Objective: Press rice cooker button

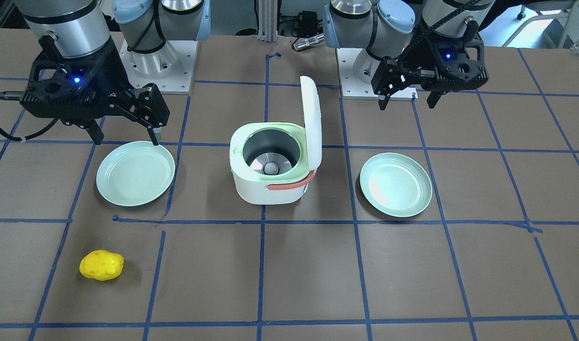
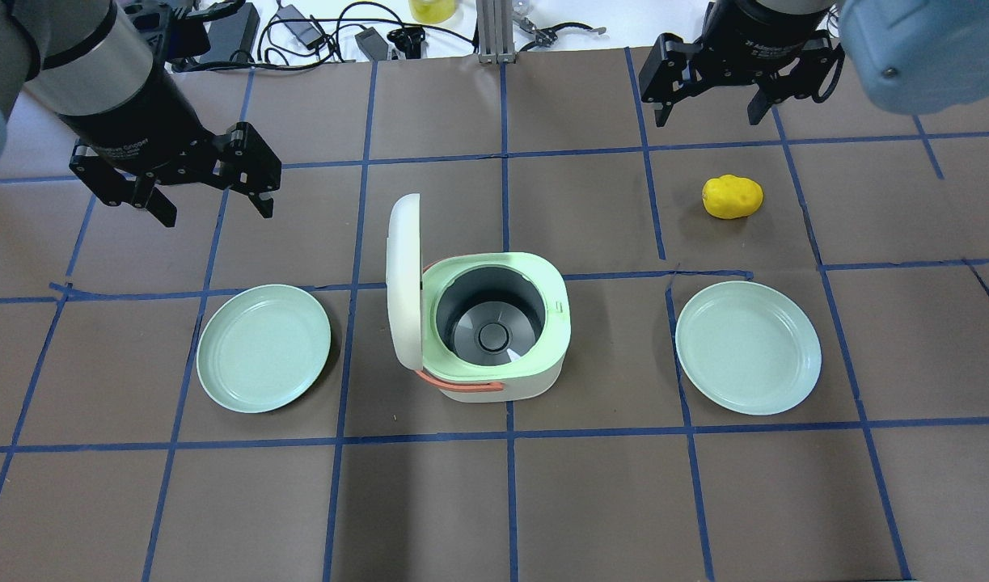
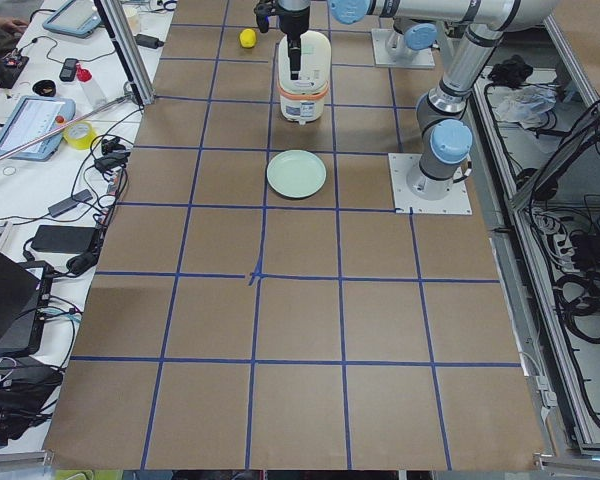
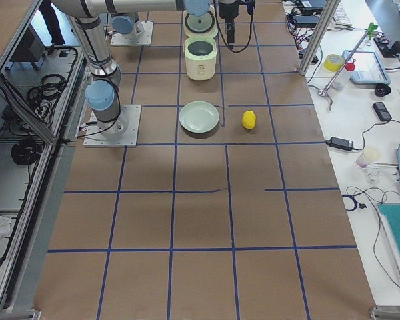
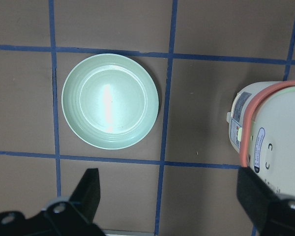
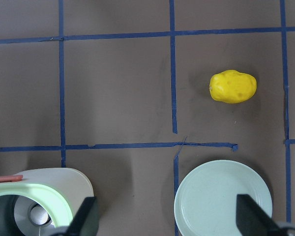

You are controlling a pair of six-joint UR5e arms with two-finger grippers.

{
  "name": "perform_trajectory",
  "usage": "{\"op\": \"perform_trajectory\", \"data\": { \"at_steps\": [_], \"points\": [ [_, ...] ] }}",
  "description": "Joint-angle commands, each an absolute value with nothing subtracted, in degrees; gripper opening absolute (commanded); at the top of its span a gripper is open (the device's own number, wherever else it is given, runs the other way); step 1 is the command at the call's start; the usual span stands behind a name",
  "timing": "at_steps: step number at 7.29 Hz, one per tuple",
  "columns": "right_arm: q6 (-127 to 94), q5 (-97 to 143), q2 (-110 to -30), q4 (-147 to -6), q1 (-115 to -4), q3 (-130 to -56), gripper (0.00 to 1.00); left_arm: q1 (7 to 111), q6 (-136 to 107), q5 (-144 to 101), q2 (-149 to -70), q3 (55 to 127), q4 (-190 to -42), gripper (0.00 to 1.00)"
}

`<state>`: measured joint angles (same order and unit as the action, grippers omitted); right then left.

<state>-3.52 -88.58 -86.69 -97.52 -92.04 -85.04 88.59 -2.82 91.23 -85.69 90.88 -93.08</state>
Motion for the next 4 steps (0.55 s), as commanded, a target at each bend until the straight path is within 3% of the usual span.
{"op": "perform_trajectory", "data": {
  "at_steps": [1, 4],
  "points": [
    [-3.52, -88.68, -87.19, -96.25, -91.85, -84.99, 1.0, 88.59, -2.81, 91.23, -85.69, 90.88, -93.08, 1.0],
    [-3.52, -88.42, -87.28, -96.33, -91.85, -84.99, 1.0, 88.59, -2.81, 91.23, -85.69, 90.88, -93.08, 1.0]
  ]
}}
